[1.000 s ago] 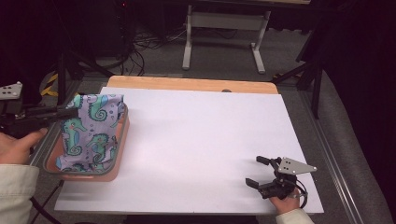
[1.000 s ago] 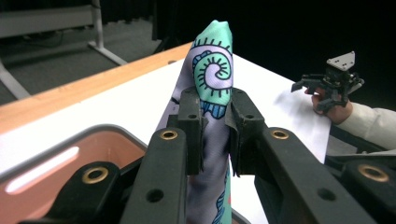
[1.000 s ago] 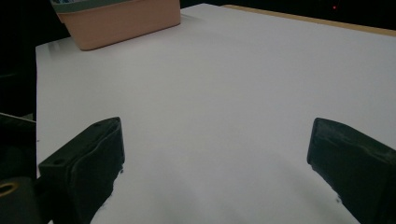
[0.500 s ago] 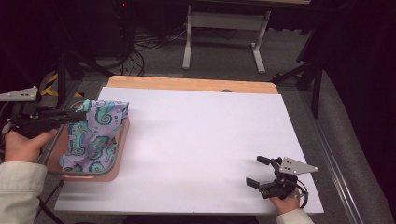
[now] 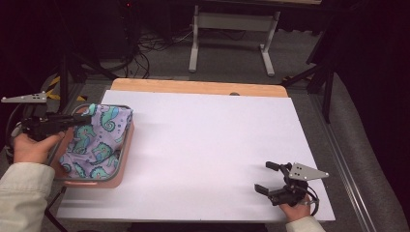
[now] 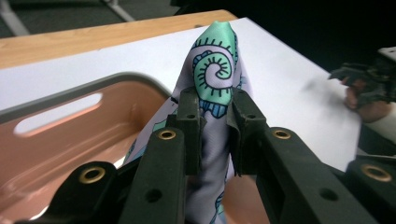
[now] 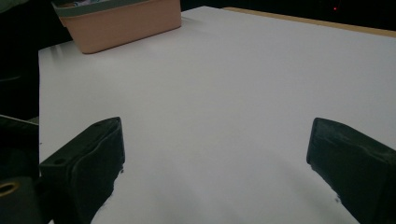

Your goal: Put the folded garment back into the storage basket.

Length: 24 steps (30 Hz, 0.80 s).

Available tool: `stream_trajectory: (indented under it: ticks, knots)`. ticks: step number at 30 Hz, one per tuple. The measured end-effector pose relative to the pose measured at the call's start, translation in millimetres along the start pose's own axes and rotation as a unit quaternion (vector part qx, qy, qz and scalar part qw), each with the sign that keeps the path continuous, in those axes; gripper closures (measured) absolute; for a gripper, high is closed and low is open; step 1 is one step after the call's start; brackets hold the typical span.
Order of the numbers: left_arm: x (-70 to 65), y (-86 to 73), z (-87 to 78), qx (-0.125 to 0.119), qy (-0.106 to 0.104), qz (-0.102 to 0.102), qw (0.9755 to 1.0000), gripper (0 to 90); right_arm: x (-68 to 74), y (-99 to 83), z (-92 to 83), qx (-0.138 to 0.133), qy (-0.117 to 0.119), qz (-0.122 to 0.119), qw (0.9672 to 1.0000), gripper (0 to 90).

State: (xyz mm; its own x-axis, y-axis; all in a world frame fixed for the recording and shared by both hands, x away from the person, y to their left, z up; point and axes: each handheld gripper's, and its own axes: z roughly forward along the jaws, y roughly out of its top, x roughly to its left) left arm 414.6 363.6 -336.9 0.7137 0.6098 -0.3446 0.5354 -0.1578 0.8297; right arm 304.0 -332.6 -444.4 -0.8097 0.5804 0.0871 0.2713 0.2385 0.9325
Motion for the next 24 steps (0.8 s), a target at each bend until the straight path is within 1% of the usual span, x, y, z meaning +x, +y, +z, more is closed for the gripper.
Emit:
stream_trajectory:
  ticks: [2,3,4,7,8,9,12,14,15,18,19,20,21,22,23,24]
  knots:
    - [3.7,-2.7,2.2,0.005,0.011,-0.003,0.9999,77.0,0.0,0.0,-0.1,0.000,0.000,0.000,1.0000,4.7]
    - [4.9,-3.7,3.2,0.007,0.013,-0.008,0.9999,76.9,0.0,-0.1,-0.1,0.000,0.000,0.001,1.0000,4.7]
    - [4.9,-3.7,3.2,0.007,0.013,-0.008,0.9999,76.9,0.0,0.0,-0.2,-0.001,0.000,0.000,1.0000,4.7]
    - [10.0,-6.6,6.8,0.012,0.028,-0.019,0.9994,76.8,0.0,0.0,0.0,0.000,0.000,0.000,1.0000,4.7]
    - [10.0,-6.6,6.8,0.012,0.028,-0.019,0.9994,76.8,0.1,0.0,0.0,0.000,0.000,0.000,1.0000,4.7]
    - [11.9,-7.0,7.4,0.014,0.032,-0.018,0.9992,76.7,0.0,0.0,-0.1,0.000,0.000,0.000,1.0000,4.7]
    - [16.7,-9.4,10.6,0.022,0.048,-0.034,0.9981,76.3,0.1,0.0,0.0,0.000,0.000,0.000,1.0000,4.7]
    - [17.6,-10.2,11.6,0.022,0.052,-0.037,0.9977,76.2,0.0,0.0,-0.1,0.000,-0.001,0.000,1.0000,4.7]
    - [19.9,-11.6,13.0,0.026,0.059,-0.043,0.9970,76.2,0.1,0.0,-0.1,0.000,-0.001,0.000,1.0000,4.7]
    - [22.1,-13.0,15.0,0.037,0.079,-0.047,0.9950,75.9,0.1,0.0,-0.1,0.000,0.000,0.000,1.0000,4.7]
    - [22.1,-13.0,15.0,0.037,0.079,-0.047,0.9950,75.8,0.1,0.0,-0.1,0.000,0.000,0.000,1.0000,4.7]
    - [23.2,-13.8,16.6,0.045,0.095,-0.050,0.9932,75.7,0.1,0.0,-0.1,-0.001,0.000,0.000,1.0000,4.7]
    - [23.7,-14.2,17.4,0.049,0.102,-0.052,0.9922,75.7,0.1,0.0,-0.2,-0.001,0.000,0.000,1.0000,4.7]
    - [23.7,-14.2,17.4,0.049,0.102,-0.052,0.9922,75.7,0.1,0.0,-0.2,-0.001,0.000,0.000,1.0000,4.7]
    - [24.6,-14.9,19.3,0.054,0.110,-0.055,0.9909,75.6,0.1,0.0,-0.1,-0.001,0.000,-0.001,1.0000,4.7]
    - [25.1,-15.3,20.2,0.056,0.114,-0.054,0.9905,75.6,0.2,0.0,-0.1,0.000,0.000,0.000,1.0000,4.7]
